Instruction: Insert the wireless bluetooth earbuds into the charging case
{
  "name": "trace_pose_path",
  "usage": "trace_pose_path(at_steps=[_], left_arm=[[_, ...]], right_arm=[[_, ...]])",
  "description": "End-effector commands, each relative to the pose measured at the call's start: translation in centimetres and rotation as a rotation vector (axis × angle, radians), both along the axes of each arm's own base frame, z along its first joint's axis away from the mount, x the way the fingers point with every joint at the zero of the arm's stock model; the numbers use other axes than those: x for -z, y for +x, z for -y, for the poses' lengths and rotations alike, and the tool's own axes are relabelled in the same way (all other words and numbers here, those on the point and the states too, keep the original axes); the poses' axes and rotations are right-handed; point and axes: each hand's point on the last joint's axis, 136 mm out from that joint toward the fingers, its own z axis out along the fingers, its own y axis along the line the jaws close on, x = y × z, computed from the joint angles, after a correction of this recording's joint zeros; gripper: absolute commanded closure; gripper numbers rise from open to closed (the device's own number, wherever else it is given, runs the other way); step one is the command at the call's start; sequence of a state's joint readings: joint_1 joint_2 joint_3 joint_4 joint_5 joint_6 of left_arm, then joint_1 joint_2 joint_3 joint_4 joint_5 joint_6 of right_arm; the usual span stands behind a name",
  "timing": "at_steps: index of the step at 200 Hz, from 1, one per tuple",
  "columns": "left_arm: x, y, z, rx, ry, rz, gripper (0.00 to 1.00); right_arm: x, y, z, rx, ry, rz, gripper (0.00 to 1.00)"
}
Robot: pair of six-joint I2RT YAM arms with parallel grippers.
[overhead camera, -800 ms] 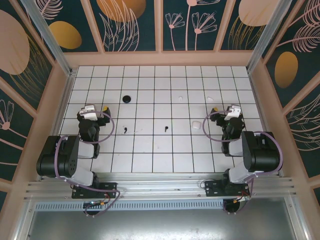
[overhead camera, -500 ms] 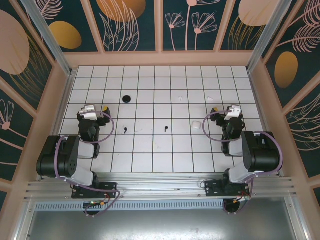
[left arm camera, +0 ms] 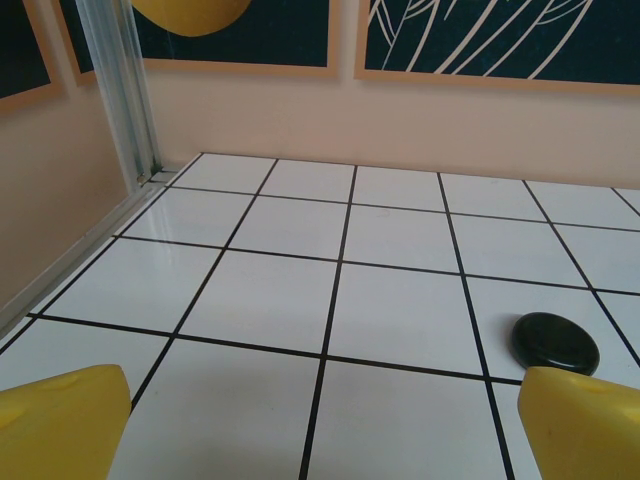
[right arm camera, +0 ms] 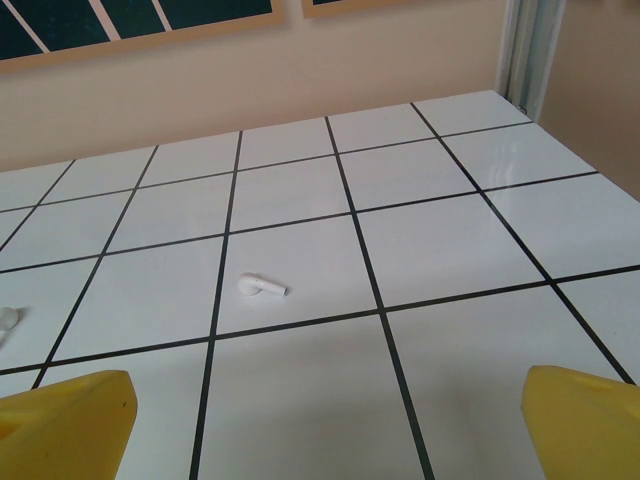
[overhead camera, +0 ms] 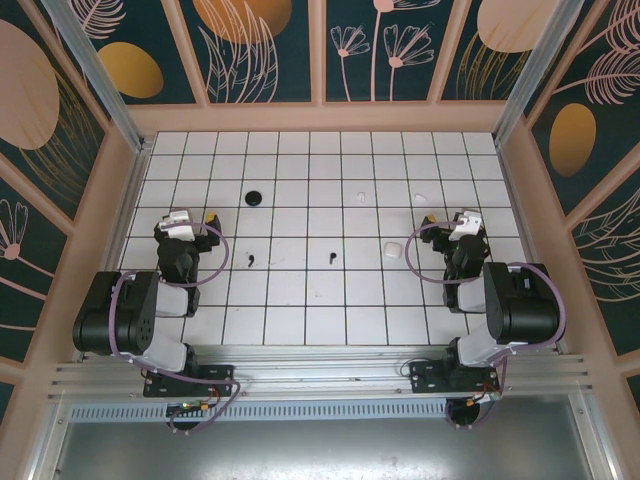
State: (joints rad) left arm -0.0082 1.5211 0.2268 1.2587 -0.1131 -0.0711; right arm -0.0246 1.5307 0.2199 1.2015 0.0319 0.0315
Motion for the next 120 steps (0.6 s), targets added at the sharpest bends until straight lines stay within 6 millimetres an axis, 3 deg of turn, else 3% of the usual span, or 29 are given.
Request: trace_pose_path(at_steps=[1, 120], left_arm=[[-0.72, 0.26, -0.19, -0.009, 0.001, 0.022, 0.01], [-0.62, 0.34, -0.17, -0.007, -0.002, 0.018, 0.01]], right_arm=[[-1.29, 0.54, -0.11, -0.011, -0.008, 0.051, 0.01], [-1.37, 0.54, -0.13, -0.012, -0.007, 0.054, 0.01]])
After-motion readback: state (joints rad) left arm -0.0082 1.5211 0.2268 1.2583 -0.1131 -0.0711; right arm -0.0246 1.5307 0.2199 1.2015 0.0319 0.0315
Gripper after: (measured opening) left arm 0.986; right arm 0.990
